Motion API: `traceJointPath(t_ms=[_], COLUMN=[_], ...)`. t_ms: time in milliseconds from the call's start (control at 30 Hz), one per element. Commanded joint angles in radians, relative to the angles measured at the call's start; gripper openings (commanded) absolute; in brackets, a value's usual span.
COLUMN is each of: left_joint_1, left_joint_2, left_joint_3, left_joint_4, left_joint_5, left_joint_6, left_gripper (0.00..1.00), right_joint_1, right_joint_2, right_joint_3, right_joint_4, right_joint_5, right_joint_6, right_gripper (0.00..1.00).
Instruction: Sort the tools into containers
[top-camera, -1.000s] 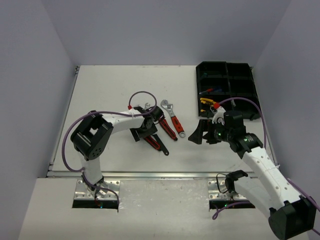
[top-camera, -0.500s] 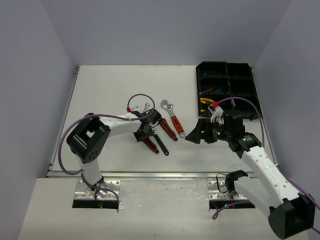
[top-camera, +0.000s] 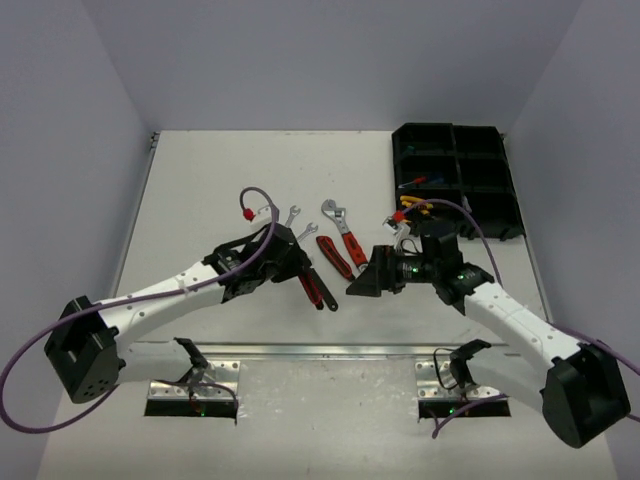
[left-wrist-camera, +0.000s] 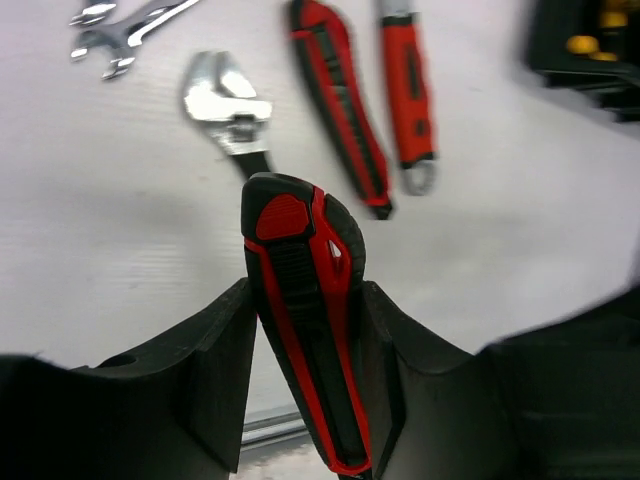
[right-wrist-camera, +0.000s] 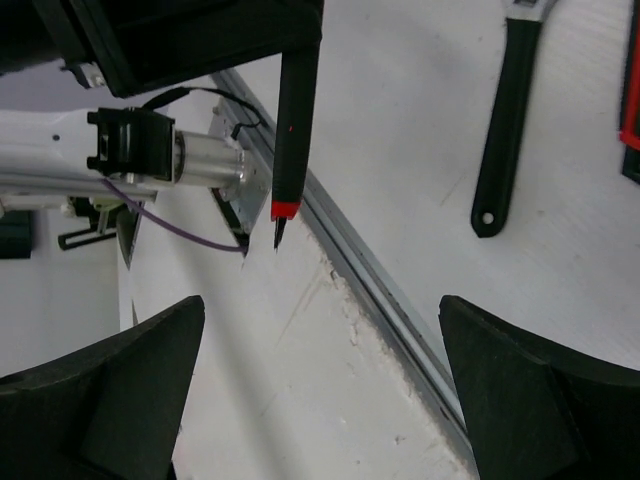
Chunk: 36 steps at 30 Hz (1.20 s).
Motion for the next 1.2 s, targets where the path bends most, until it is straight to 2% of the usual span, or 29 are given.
traceJointPath(t_ms=[0, 100, 267, 367, 400, 533, 600, 633, 667, 700, 733, 833, 967, 1067, 1167], left_joint_1=[-0.039, -0.074, -0.098, -0.103, -0.104, -0.105, -0.106, -0.106, -0.105, -0.105, -0.105, -0.104, -0.104, -0.104, -0.104], left_joint_2=[-0.034, -0.051, -0.060, -0.064, -0.067, -0.090, -0.109, -0.120, -0.130, -0.141, -0.150, -0.162, -0.254, -0.321, -0.387], left_joint_3=[-0.011, -0.010, 0.000, -0.001, -0.003, -0.007, -0.001, 0.003, 0.009, 0.030, 0.057, 0.131, 0.216, 0.228, 0.226], left_joint_4=[0.182, 0.222, 0.241, 0.246, 0.247, 0.229, 0.205, 0.193, 0.180, 0.137, 0.082, -0.060, -0.255, -0.306, -0.323], left_joint_5=[0.118, 0.134, 0.139, 0.148, 0.146, 0.101, 0.046, 0.026, 0.004, -0.043, -0.096, -0.275, -0.444, -0.481, -0.442], left_joint_6=[0.059, 0.062, 0.070, 0.067, 0.066, 0.067, 0.070, 0.076, 0.085, 0.089, 0.090, 0.087, 0.076, 0.099, 0.231], left_gripper=[0.00, 0.00, 0.00, 0.00, 0.00, 0.02, 0.25, 0.46, 0.74, 0.93, 1.00, 1.00, 1.00, 1.00, 1.00], right_joint_1=[0.131, 0.221, 0.276, 0.287, 0.289, 0.290, 0.289, 0.288, 0.286, 0.281, 0.272, 0.232, 0.056, -0.048, -0.217], right_joint_2=[0.059, 0.129, 0.232, 0.274, 0.284, 0.298, 0.297, 0.295, 0.292, 0.285, 0.277, 0.260, 0.237, 0.245, 0.327], right_joint_3=[0.085, 0.125, 0.160, 0.171, 0.174, 0.170, 0.169, 0.168, 0.169, 0.171, 0.174, 0.179, 0.190, 0.259, 0.429], right_joint_4=[0.127, 0.138, 0.188, 0.219, 0.222, 0.250, 0.252, 0.251, 0.248, 0.240, 0.229, 0.204, 0.159, 0.051, -0.140], right_joint_5=[0.118, 0.225, 0.262, 0.301, 0.313, 0.356, 0.364, 0.366, 0.370, 0.379, 0.385, 0.367, 0.317, 0.387, 0.522], right_joint_6=[0.046, 0.052, 0.085, 0.115, 0.122, 0.171, 0.180, 0.181, 0.181, 0.180, 0.178, 0.184, 0.208, 0.165, 0.113], right_gripper=[0.99, 0.93, 0.59, 0.48, 0.42, 0.02, 0.00, 0.00, 0.00, 0.00, 0.00, 0.00, 0.00, 0.00, 0.00])
